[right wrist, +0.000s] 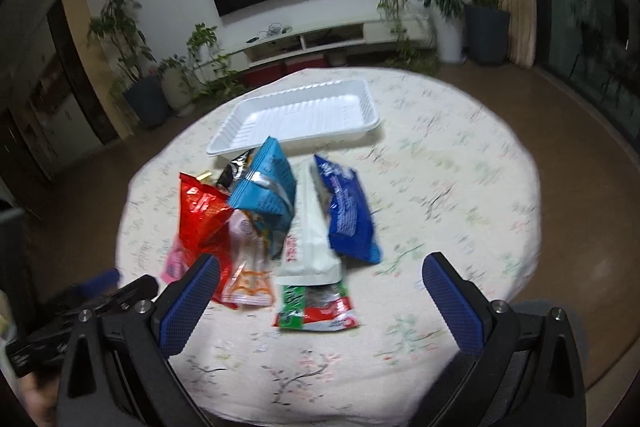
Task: Organize snacks
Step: 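Grasp the pink bar with the left tool while the right tool grasps the blue Tipo pack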
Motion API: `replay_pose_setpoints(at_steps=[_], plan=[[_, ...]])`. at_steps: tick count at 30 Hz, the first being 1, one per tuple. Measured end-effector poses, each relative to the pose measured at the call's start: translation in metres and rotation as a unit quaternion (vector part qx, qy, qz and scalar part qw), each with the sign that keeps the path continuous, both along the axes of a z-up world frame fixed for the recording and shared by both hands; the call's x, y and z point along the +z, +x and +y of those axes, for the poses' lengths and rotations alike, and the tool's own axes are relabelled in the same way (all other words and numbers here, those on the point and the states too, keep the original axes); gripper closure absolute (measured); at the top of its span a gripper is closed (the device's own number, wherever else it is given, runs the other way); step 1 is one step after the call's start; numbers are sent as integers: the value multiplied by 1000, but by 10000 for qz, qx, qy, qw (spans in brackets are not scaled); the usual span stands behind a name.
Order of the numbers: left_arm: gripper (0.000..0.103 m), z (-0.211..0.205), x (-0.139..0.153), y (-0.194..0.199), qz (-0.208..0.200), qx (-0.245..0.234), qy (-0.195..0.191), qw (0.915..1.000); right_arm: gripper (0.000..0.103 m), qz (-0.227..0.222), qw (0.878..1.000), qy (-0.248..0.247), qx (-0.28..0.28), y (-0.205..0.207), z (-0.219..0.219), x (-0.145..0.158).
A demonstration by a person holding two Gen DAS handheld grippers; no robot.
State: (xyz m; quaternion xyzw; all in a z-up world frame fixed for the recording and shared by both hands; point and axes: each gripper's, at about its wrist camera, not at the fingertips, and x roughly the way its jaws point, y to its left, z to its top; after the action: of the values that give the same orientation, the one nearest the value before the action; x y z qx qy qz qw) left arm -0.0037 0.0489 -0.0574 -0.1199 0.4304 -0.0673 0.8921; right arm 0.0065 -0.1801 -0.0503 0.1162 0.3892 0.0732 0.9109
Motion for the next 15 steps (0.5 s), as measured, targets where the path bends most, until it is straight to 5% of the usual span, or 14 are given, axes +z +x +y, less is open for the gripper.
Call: replay_pose_setpoints(at_steps=[5, 9, 15], plan=[[0, -4, 7, 24, 20, -486, 413, 9980, 18, 289, 9987, 90, 408, 8, 0, -12], [0, -11, 5, 48, 209, -1041, 747, 9915, 20, 178, 9986, 214, 448, 10, -1, -12], [1, -2, 0, 67, 316, -1544, 415, 9866, 21, 172, 9980, 354, 501, 18, -1, -12]])
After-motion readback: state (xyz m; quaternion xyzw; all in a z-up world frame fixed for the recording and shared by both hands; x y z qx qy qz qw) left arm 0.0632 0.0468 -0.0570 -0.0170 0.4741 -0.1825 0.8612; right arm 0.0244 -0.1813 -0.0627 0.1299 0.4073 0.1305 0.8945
